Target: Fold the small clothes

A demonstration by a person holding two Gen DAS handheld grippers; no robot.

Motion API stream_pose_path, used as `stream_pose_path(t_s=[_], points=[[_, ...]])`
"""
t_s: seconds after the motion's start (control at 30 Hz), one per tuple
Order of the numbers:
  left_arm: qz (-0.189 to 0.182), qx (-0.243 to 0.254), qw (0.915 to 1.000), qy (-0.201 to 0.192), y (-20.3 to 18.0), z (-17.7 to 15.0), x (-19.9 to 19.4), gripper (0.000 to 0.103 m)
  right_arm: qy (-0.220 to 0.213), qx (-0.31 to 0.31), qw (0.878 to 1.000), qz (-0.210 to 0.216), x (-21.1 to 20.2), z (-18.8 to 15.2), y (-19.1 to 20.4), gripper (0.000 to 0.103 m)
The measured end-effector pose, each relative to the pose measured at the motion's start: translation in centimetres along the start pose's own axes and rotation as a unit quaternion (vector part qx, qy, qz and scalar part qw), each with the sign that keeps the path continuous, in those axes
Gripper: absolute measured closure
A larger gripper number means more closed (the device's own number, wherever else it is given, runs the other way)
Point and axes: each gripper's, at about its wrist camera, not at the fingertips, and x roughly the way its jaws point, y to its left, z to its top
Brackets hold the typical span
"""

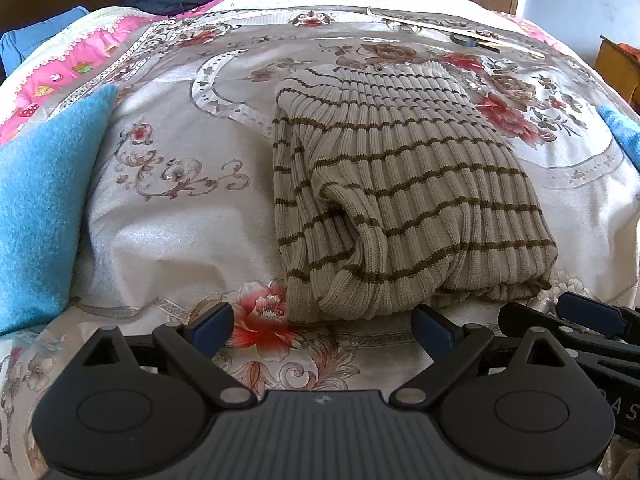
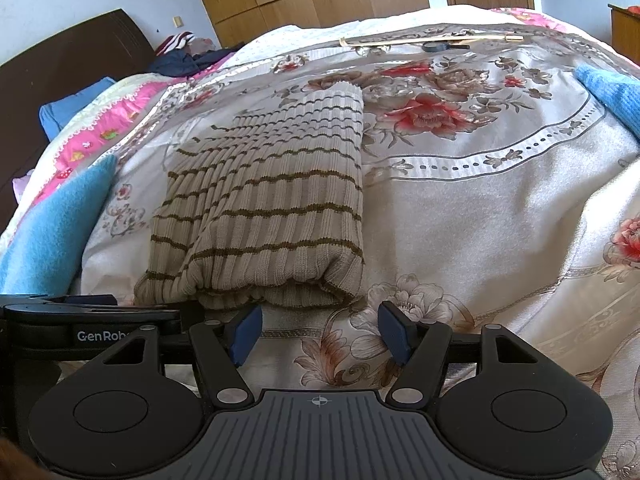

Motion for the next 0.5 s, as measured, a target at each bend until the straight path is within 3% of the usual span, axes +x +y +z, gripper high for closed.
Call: stream_pose_path(t_s=[0.5], points=[[0.000,0.001,1.0000,-0.003,-0.07,-0.02,-0.13,0.000,0.001,0.003,1.000,0.002,-0.13,-0.17,0.02,0.038]])
